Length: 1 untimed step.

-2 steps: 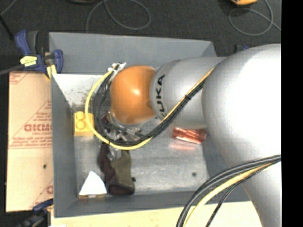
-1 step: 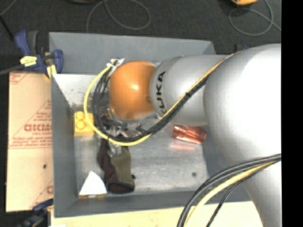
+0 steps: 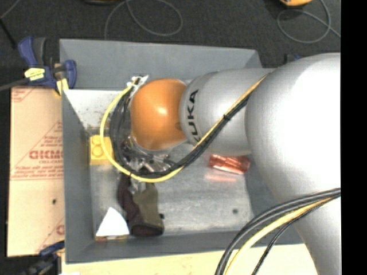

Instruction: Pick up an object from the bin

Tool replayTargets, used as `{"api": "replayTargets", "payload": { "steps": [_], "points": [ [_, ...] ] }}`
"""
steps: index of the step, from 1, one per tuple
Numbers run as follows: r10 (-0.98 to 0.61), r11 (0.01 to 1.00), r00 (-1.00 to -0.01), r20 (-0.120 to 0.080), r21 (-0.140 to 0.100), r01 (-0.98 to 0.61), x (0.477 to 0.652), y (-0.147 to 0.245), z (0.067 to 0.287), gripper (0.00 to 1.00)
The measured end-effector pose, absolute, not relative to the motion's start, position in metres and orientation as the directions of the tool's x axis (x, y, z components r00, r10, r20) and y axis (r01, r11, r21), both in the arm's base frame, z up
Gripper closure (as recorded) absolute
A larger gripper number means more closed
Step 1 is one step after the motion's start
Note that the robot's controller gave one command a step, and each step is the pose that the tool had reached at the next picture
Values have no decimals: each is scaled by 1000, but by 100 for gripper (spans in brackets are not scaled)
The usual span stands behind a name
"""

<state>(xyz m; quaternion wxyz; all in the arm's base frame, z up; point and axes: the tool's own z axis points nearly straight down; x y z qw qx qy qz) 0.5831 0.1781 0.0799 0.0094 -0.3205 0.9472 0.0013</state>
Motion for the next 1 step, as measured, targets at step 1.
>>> {"api": "replayTargets", "payload": {
  "steps": [1],
  "points": [
    [-613,790,-790,-17,-3,-613,572,179,79,100]
  ]
}}
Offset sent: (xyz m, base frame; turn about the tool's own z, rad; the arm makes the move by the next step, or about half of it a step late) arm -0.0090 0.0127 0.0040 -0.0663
